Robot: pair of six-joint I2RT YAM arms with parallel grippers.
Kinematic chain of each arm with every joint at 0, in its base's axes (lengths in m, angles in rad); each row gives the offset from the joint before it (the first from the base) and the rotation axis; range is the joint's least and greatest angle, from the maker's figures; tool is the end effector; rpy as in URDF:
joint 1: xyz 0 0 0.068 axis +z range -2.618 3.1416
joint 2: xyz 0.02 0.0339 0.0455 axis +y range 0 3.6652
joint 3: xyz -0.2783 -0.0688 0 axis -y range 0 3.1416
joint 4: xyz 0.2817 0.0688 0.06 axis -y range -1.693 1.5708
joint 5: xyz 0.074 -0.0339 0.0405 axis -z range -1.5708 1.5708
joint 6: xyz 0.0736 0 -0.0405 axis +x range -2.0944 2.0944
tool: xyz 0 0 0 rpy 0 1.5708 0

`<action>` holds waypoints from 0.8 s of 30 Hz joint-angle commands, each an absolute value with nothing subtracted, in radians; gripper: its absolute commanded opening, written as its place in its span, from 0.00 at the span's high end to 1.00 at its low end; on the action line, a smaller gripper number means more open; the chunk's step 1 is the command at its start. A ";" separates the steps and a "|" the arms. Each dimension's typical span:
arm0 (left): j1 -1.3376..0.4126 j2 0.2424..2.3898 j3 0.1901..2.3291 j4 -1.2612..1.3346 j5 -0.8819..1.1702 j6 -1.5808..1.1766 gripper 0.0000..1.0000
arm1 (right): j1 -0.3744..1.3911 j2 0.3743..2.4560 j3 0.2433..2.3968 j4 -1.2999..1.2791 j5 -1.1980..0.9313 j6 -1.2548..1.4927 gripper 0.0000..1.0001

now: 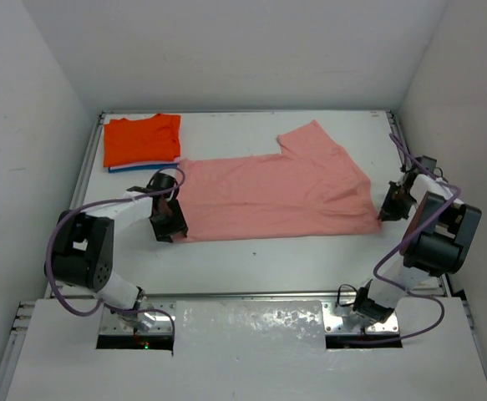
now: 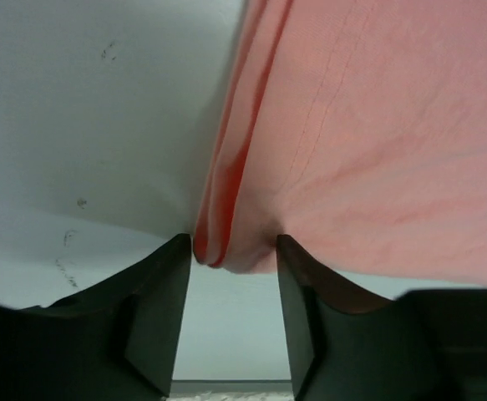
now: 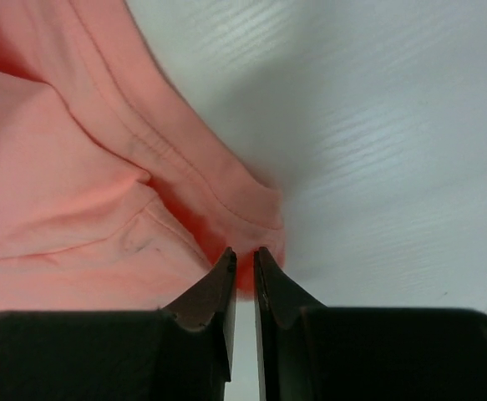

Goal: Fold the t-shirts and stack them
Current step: Fold the flattened tshirt in 1/3 of the way

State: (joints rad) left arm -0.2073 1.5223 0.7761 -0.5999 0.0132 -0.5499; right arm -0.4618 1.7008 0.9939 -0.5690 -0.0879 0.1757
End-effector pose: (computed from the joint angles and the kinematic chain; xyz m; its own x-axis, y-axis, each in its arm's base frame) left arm 0.2806 -0.0600 0.1004 -0.9224 -0.3400 -0.1832 -0.3206 0.9386 -0.1274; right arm 0.3181 -0.1511 0.1112 -0.7698 0.5776 -0.2715 0.5642 0.8147 0.1335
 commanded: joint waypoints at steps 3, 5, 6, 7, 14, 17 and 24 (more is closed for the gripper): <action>-0.195 1.442 0.877 -0.663 0.005 -0.526 0.51 | -0.457 1.660 1.057 -0.540 -0.141 0.183 0.86; -0.195 1.447 0.955 -0.695 -0.037 -0.508 0.50 | -0.449 1.654 1.091 -0.551 -0.144 0.189 0.83; -0.195 1.454 0.977 -0.712 -0.046 -0.502 0.50 | -0.446 1.649 1.098 -0.551 -0.152 0.190 0.79; -0.193 1.459 1.000 -0.713 -0.060 -0.496 0.50 | -0.436 1.641 1.110 -0.542 -0.155 0.196 0.71; -0.178 1.574 1.176 -0.713 -0.063 -0.413 0.52 | -0.324 1.704 1.204 -0.531 -0.209 0.199 0.61; -0.172 1.621 1.190 -0.723 -0.037 -0.408 0.61 | -0.290 1.720 1.239 -0.532 -0.199 0.224 0.61; -0.172 1.664 1.166 -0.617 0.026 -0.433 0.82 | -0.276 1.749 1.250 -0.477 -0.250 0.241 0.59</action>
State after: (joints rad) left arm -0.1806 1.6642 1.1534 -0.6930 -0.0177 -0.4381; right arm -0.2783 1.7222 1.2148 -0.5205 -0.2207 0.2325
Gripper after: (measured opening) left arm 0.191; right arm 0.400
